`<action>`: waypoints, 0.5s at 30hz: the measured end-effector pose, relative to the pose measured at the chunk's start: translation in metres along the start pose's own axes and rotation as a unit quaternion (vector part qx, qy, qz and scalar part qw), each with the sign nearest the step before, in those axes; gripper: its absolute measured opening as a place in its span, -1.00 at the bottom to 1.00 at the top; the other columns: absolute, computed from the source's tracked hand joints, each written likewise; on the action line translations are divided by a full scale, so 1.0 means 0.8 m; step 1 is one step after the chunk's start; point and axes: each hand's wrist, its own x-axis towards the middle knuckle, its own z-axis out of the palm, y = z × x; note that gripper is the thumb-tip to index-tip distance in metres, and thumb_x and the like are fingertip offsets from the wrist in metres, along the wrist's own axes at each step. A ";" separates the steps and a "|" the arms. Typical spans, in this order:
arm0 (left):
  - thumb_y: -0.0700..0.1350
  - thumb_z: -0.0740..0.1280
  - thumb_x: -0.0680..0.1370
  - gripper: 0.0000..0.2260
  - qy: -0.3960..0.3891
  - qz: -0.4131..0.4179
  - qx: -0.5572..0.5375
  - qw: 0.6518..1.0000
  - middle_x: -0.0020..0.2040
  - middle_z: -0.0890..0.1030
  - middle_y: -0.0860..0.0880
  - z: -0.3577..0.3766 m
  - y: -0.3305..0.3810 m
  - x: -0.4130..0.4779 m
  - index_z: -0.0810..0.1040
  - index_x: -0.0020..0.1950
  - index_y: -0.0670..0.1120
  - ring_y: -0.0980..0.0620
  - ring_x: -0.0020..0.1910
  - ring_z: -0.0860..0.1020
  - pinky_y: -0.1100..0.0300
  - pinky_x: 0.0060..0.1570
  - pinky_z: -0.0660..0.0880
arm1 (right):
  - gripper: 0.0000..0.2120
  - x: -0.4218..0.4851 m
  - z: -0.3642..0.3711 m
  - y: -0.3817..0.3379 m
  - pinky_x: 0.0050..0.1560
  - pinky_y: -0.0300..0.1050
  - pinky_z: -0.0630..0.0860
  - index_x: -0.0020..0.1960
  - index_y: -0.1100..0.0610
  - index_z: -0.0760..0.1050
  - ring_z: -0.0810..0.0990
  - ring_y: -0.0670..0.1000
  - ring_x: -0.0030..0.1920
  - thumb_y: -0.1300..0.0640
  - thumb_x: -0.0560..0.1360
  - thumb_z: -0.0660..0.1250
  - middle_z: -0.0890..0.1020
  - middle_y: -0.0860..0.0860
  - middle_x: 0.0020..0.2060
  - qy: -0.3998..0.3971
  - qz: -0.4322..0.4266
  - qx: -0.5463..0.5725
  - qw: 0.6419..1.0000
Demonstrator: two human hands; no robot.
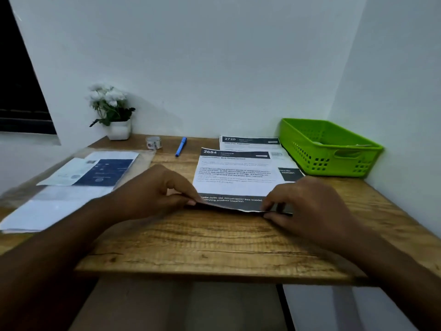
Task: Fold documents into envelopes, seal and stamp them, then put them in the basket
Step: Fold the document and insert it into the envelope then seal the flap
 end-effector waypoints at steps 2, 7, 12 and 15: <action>0.07 0.43 0.47 -0.81 0.002 -0.009 0.005 1.000 -0.03 0.68 0.21 0.003 0.011 -0.024 0.69 0.04 0.08 0.29 -0.04 0.62 0.36 0.01 0.53 | -0.84 -0.013 -0.007 -0.010 -0.27 -0.16 0.44 -0.18 -0.14 0.65 0.62 -0.16 -0.32 -0.01 0.28 0.58 0.66 -0.26 -0.29 -0.005 -0.001 0.022 1.000; 0.07 0.31 0.50 -0.74 0.020 0.023 0.045 0.998 0.10 0.65 0.18 0.008 0.030 -0.065 0.68 0.09 0.04 0.27 0.07 0.59 0.27 0.05 0.54 | -0.84 -0.025 -0.020 -0.029 -0.25 -0.14 0.53 -0.08 -0.21 0.67 0.63 -0.21 -0.19 -0.17 0.41 0.34 0.67 -0.30 -0.16 -0.069 -0.019 0.051 0.996; 0.15 0.23 0.54 -0.69 0.004 0.040 0.115 0.992 0.18 0.59 0.20 0.011 0.039 -0.087 0.63 0.17 0.09 0.29 0.14 0.54 0.26 0.05 0.51 | -0.71 -0.032 -0.027 -0.034 -0.25 -0.11 0.56 0.01 -0.25 0.62 0.60 -0.29 -0.12 -0.29 0.44 0.21 0.64 -0.36 -0.11 -0.117 -0.027 0.072 0.990; 0.30 0.28 0.47 -0.54 -0.008 0.011 0.112 0.994 0.15 0.58 0.22 0.005 0.044 -0.087 0.51 0.30 0.13 0.27 0.14 0.53 0.37 0.05 0.45 | -0.58 -0.025 -0.034 -0.033 -0.23 -0.19 0.52 0.02 -0.26 0.62 0.57 -0.33 -0.16 -0.44 0.38 0.17 0.63 -0.39 -0.12 -0.133 -0.028 0.080 0.987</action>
